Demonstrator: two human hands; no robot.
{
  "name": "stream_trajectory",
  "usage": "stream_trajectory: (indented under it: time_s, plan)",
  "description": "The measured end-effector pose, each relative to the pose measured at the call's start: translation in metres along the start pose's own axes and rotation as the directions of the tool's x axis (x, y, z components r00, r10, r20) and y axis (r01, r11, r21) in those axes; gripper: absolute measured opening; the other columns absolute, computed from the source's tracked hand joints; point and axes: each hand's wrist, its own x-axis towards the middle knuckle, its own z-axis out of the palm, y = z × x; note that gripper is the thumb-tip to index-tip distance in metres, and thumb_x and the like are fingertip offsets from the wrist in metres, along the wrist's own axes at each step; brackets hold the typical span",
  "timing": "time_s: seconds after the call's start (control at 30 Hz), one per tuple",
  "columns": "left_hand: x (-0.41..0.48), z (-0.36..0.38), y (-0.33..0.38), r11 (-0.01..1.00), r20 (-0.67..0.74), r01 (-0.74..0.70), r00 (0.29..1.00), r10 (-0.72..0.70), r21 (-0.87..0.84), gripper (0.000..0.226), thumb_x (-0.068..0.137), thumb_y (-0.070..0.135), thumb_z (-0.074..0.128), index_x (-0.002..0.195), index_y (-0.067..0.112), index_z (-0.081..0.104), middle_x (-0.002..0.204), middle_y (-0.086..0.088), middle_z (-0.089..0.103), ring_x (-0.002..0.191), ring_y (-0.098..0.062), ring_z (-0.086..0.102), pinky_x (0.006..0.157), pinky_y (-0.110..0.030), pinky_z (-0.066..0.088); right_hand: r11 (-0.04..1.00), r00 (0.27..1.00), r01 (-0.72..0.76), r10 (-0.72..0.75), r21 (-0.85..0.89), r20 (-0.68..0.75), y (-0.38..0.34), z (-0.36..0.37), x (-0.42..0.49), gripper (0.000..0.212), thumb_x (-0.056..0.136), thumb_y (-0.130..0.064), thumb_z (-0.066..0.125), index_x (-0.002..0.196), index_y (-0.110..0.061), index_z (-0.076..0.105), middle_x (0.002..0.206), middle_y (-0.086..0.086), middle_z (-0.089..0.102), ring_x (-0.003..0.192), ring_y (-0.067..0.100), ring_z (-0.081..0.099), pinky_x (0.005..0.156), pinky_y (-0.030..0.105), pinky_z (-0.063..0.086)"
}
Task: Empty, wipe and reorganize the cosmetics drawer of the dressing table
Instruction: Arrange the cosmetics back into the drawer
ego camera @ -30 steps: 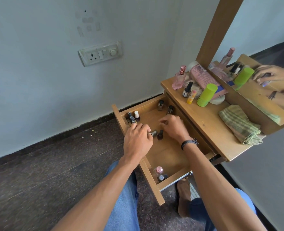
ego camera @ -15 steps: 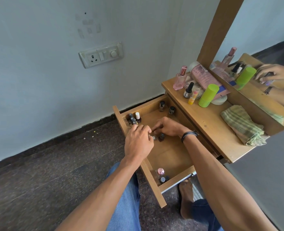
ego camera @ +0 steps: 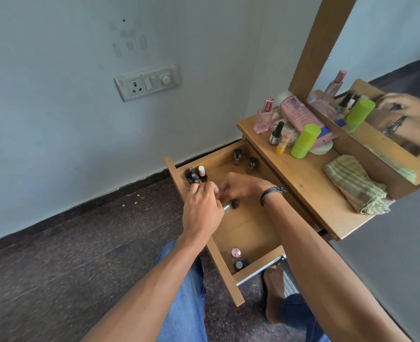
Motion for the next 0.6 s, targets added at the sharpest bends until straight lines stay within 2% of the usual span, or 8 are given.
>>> stream_trajectory:
  time_s: [0.03, 0.1, 0.2, 0.3, 0.4, 0.5, 0.6]
  plan:
    - [0.000, 0.000, 0.000, 1.000, -0.001, 0.003, 1.000, -0.003, -0.005, 0.027, 0.076, 0.003, 0.069, 0.099, 0.016, 0.063, 0.089, 0.002, 0.068, 0.088, -0.017, 0.055, 0.077, -0.031, 0.051, 0.999, 0.999, -0.009, 0.010, -0.033, 0.041, -0.003, 0.003, -0.001, 0.006, 0.085, -0.013, 0.074, 0.087, -0.017, 0.078, 0.087, 0.015, 0.073, 0.067, 0.026, 0.061, 0.062, 0.035, 0.055]
    - [0.000, 0.000, 0.000, 1.000, 0.002, 0.009, 1.000, -0.009, -0.013, 0.025, 0.078, 0.004, 0.068, 0.099, 0.016, 0.062, 0.091, 0.001, 0.068, 0.090, -0.017, 0.055, 0.078, -0.032, 0.050, 0.984, 0.998, 0.006, 0.006, -0.179, 0.066, -0.005, 0.011, -0.003, 0.021, 0.083, -0.011, 0.077, 0.101, -0.022, 0.078, 0.096, 0.007, 0.074, 0.077, 0.023, 0.064, 0.068, 0.033, 0.057]
    - [0.000, 0.002, -0.001, 1.000, 0.007, 0.008, 1.000, -0.008, -0.009, 0.024, 0.079, 0.005, 0.067, 0.099, 0.017, 0.061, 0.093, 0.001, 0.069, 0.091, -0.016, 0.054, 0.080, -0.030, 0.049, 0.908, 0.998, -0.015, -0.015, -0.419, -0.069, -0.001, 0.025, -0.005, 0.034, 0.081, -0.025, 0.083, 0.113, -0.027, 0.073, 0.109, -0.008, 0.071, 0.097, 0.015, 0.065, 0.083, 0.036, 0.057]
    - [0.001, 0.002, -0.001, 1.000, 0.007, 0.000, 1.000, 0.000, -0.003, 0.026, 0.079, 0.005, 0.066, 0.102, 0.017, 0.060, 0.094, 0.002, 0.068, 0.091, -0.015, 0.053, 0.082, -0.030, 0.048, 0.879, 0.984, -0.027, -0.062, -0.476, -0.169, 0.002, 0.031, -0.005, 0.029, 0.081, -0.031, 0.082, 0.108, -0.030, 0.072, 0.106, -0.011, 0.069, 0.096, 0.014, 0.064, 0.082, 0.038, 0.056]
    - [0.000, 0.001, -0.001, 0.999, -0.008, 0.022, 1.000, -0.023, -0.031, 0.030, 0.079, 0.005, 0.065, 0.105, 0.018, 0.056, 0.099, 0.001, 0.066, 0.094, -0.014, 0.051, 0.082, -0.027, 0.047, 0.899, 0.958, -0.059, -0.072, -0.433, -0.279, 0.003, 0.024, -0.006, 0.019, 0.083, -0.031, 0.076, 0.102, -0.030, 0.073, 0.095, -0.010, 0.067, 0.086, 0.012, 0.063, 0.077, 0.039, 0.057]
    - [0.001, 0.001, 0.000, 0.997, -0.005, 0.045, 0.999, -0.045, -0.055, 0.037, 0.080, 0.006, 0.062, 0.112, 0.020, 0.051, 0.108, 0.002, 0.063, 0.099, -0.011, 0.049, 0.080, -0.022, 0.042, 0.968, 0.902, -0.091, -0.019, -0.234, -0.432, 0.006, 0.012, -0.011, 0.017, 0.087, -0.028, 0.075, 0.104, -0.028, 0.072, 0.100, -0.009, 0.067, 0.088, 0.009, 0.063, 0.078, 0.032, 0.057]
    - [0.001, 0.001, -0.001, 0.997, 0.016, 0.055, 0.998, -0.054, -0.051, 0.038, 0.081, 0.008, 0.061, 0.115, 0.021, 0.049, 0.112, 0.002, 0.061, 0.100, -0.010, 0.050, 0.076, -0.019, 0.038, 0.995, 0.767, -0.086, 0.035, -0.048, -0.641, 0.010, 0.006, -0.016, 0.018, 0.088, -0.026, 0.075, 0.105, -0.023, 0.069, 0.100, -0.008, 0.067, 0.089, 0.010, 0.063, 0.078, 0.029, 0.056]
